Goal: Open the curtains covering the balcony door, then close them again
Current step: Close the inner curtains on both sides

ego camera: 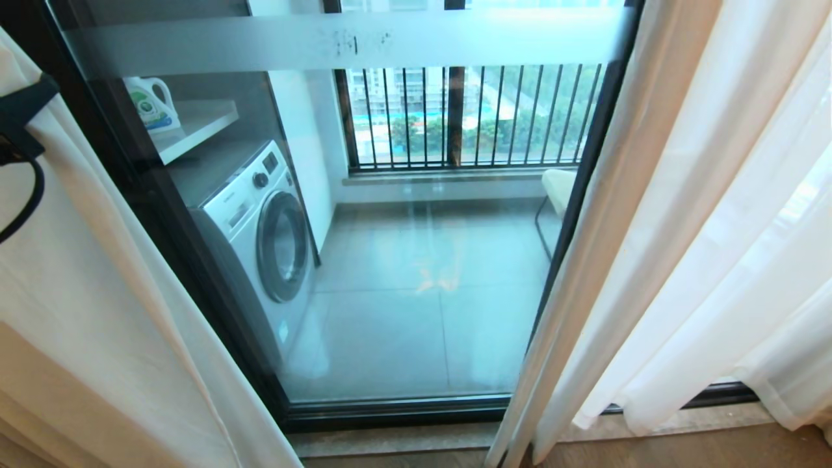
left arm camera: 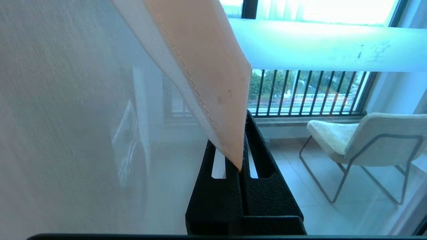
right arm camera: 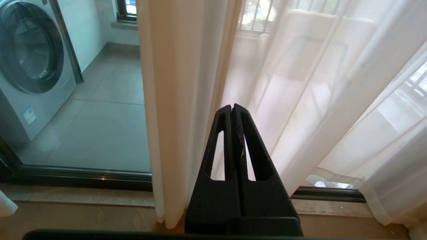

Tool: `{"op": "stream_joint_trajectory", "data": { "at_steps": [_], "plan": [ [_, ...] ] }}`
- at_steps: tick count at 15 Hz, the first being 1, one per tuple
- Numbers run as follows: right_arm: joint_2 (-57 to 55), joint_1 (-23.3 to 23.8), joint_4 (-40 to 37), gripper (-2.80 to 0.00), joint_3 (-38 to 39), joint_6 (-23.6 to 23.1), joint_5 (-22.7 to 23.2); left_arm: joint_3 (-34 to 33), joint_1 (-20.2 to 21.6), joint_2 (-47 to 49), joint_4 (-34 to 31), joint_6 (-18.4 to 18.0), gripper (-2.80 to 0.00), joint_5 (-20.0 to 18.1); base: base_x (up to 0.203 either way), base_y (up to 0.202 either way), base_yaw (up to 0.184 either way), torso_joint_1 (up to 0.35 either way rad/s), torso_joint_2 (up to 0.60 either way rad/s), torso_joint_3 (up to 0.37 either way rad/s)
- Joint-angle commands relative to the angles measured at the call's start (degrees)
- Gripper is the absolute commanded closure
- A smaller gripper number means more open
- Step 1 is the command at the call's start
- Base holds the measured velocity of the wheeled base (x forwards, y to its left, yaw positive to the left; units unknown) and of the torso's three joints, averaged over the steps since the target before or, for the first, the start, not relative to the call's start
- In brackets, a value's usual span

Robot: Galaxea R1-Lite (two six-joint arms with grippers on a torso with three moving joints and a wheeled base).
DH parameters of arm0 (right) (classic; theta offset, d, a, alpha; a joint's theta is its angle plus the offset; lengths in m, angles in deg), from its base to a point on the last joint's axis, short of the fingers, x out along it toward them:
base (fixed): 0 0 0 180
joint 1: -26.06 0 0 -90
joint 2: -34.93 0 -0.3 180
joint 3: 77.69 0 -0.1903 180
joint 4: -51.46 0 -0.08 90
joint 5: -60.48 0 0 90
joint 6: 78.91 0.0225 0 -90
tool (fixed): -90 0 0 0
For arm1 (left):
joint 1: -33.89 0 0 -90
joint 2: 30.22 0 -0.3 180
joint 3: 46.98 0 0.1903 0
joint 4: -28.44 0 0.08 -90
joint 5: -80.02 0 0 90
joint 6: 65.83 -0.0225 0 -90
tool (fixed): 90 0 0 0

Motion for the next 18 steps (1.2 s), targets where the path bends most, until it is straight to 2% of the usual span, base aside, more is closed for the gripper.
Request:
{"op": "stream_joint_trajectory", "data": {
  "at_steps": [1, 18],
  "plan": [
    [-0.07, 0.0, 0.04, 0.0, 0.0, -0.07, 0.04, 1.14, 0.1, 1.21, 0.37, 0.03, 0.0, -0.06, 0.0, -0.187, 0.004, -0.002, 0.0, -0.002],
    [-0.07, 0.0, 0.04, 0.0, 0.0, -0.07, 0.04, 4.3, 0.45, 3.65, 0.48, 0.03, 0.0, -0.06, 0.0, -0.189, 0.003, 0.002, 0.0, 0.003]
  ]
}}
